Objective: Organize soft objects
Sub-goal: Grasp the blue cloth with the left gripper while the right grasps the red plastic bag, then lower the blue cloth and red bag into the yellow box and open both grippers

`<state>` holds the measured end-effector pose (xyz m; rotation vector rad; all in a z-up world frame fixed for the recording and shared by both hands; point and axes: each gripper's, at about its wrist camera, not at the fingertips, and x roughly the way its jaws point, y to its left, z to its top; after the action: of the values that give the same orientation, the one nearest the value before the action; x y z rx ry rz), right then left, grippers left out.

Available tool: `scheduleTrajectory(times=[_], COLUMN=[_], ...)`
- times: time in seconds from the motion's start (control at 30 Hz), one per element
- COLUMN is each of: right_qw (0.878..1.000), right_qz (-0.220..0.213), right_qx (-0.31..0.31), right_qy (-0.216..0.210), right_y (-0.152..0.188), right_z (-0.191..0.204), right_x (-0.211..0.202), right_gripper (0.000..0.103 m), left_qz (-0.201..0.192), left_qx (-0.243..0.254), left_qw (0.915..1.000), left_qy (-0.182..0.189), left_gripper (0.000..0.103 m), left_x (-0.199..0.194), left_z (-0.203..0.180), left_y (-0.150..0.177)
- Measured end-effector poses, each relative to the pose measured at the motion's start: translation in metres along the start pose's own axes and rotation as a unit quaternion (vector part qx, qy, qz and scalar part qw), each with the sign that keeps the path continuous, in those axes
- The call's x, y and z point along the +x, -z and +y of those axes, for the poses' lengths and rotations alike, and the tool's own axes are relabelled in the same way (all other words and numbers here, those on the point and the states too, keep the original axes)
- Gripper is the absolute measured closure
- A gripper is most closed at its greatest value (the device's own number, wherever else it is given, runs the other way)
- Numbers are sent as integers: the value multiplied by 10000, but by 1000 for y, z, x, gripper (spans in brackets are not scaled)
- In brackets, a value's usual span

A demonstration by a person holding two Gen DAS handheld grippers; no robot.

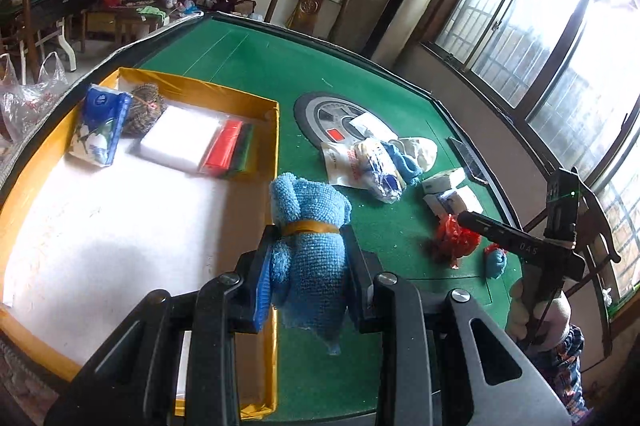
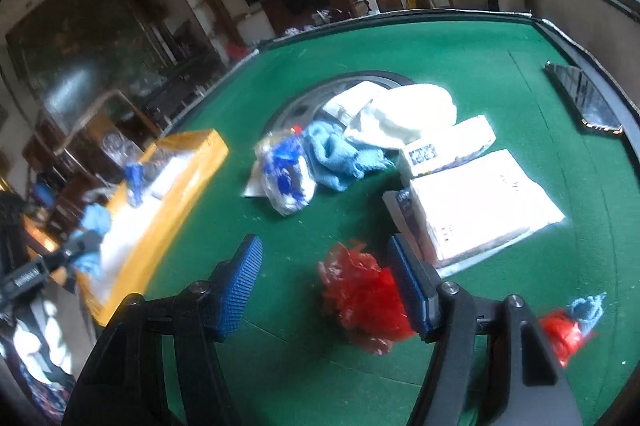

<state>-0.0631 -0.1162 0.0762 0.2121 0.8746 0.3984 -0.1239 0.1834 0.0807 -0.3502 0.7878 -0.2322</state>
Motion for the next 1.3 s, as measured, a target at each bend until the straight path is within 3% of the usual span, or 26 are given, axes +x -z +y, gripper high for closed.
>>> scheduleTrajectory(times=[0.07, 0.3, 0.33, 0.37, 0.57, 0.7, 0.8, 0.93, 1.07, 1.13, 1.2, 1.3], right_qw=[9987, 9930, 9919, 9908, 9907, 9942, 9967, 9965, 9930, 9901, 9879, 9851], right_qz=[170, 467, 500, 497, 473, 236, 117, 215, 410, 519, 632, 826], right_qx=[-255, -492, -536, -569, -398, -455, -604, -804, -1037, -1206, -1302, -1363], right_qy=[409, 969, 1033, 1122, 1209, 949, 522, -53, -399, -490, -562, -641], right_y=[4, 13, 16, 19, 25, 14, 1, -11, -18, -21, -22, -26], right_z=[4, 1, 1, 1, -5, 15, 47, 94, 142, 166, 186, 212], right_x=[7, 18, 19, 19, 6, -14, -18, 0, 28, 43, 61, 88], right_gripper=[43, 44, 51, 67, 73, 72, 72, 72, 72, 72, 72, 72], left_qz=[4, -61, -67, -69, 43, 271, 462, 831, 875, 903, 904, 869], left_qx=[-121, -297, -317, -330, -299, -191, -120, -356, -630, -722, -789, -949], left_qw=[9999, 9995, 9994, 9994, 9989, 9970, 9953, 9930, 9907, 9895, 9887, 9883], left_qy=[10, -73, -92, -114, -356, -702, -838, -761, -827, -872, -899, -812], left_gripper=[76, 76, 76, 76, 76, 76, 76, 76, 75, 68, 51, 46], left_x=[1, -10, -11, -12, -15, -4, 13, 43, 58, 61, 62, 57], left_z=[7, 32, 34, 38, 57, 69, 77, 98, 119, 126, 131, 139], left_y=[2, 4, 4, 4, -6, -22, -34, -44, -56, -61, -63, -64])
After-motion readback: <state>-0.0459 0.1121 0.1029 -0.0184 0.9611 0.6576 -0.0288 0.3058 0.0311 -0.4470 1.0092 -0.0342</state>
